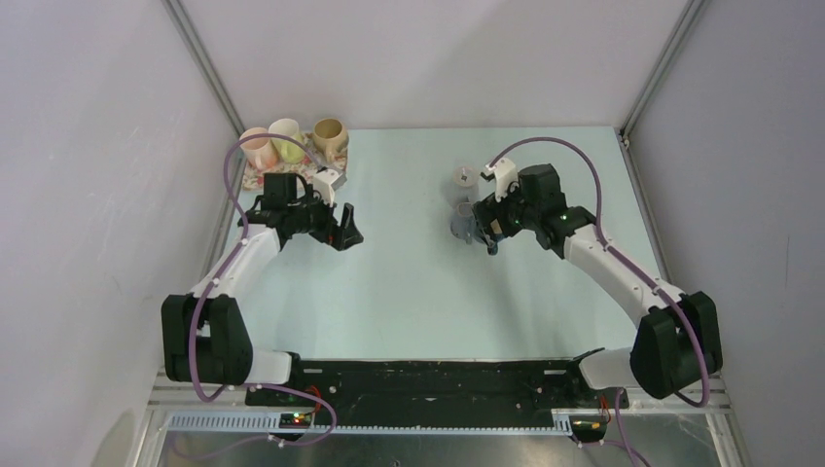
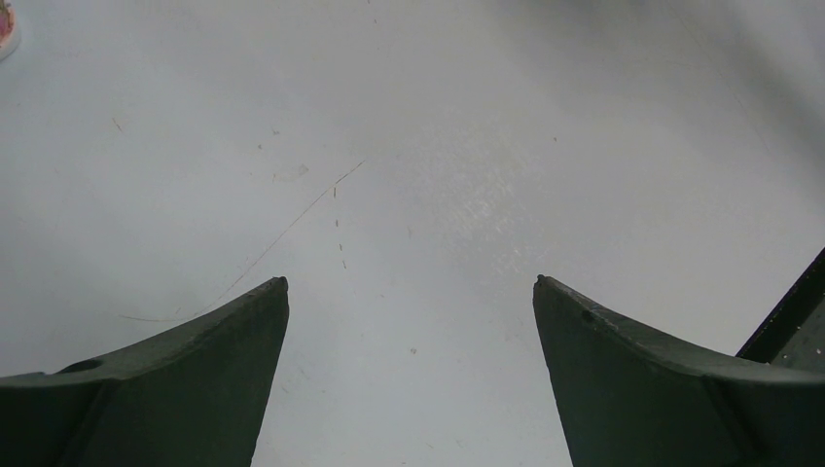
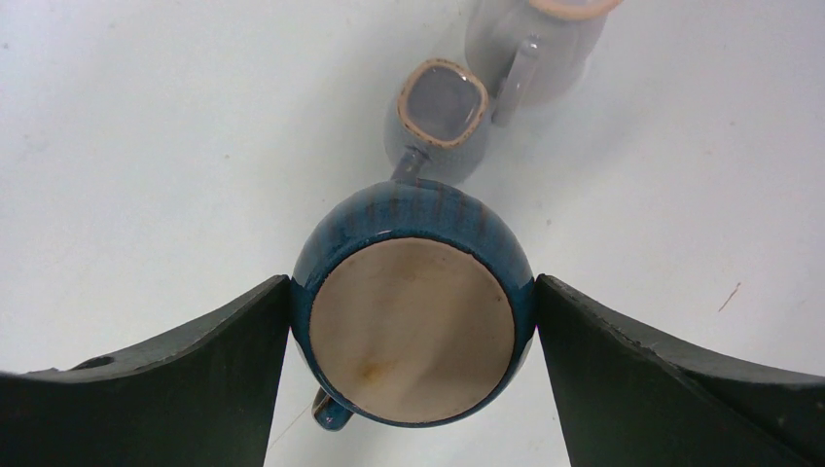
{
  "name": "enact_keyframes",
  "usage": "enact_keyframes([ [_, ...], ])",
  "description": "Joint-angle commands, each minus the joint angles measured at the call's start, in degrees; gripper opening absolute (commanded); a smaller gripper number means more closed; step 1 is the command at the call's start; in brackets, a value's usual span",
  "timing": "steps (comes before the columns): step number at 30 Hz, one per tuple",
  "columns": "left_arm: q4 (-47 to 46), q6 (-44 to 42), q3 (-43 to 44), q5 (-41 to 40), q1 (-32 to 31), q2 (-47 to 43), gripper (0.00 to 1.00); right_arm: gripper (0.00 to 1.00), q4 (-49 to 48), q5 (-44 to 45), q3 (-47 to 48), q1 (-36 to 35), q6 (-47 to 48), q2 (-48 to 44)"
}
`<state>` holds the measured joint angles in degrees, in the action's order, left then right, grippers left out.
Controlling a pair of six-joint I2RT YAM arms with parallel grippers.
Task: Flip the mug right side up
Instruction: Turn over the cup at the center of the board.
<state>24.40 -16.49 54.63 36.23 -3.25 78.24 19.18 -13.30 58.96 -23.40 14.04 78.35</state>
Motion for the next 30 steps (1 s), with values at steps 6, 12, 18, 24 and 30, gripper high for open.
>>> enact_keyframes([
  [6, -1.8, 0.6, 1.0, -0.1, 0.0, -1.2, 0.98, 0.00, -6.0, -3.7, 2.2, 0.1, 0.2, -4.7],
  [12, -1.7, 1.7, 5.0, -0.3, 0.0, -0.6, 0.98, 0.00, -6.4, -4.8, 2.1, 0.4, -1.2, -4.6],
  [18, -1.7, 2.1, 8.4, 0.4, -0.2, 0.5, 0.98, 0.00, -6.9, -6.7, 0.6, 2.7, -3.5, -5.4],
  [24, -1.6, 3.3, 11.3, 0.5, -2.1, -0.4, 0.98, 0.00, -11.9, -9.2, -3.1, 4.6, -5.5, -8.9],
  [30, -1.7, 3.0, 13.4, -1.9, -10.1, -1.8, 0.98, 0.00, -15.3, -10.6, -5.8, 5.5, -7.2, -11.9],
])
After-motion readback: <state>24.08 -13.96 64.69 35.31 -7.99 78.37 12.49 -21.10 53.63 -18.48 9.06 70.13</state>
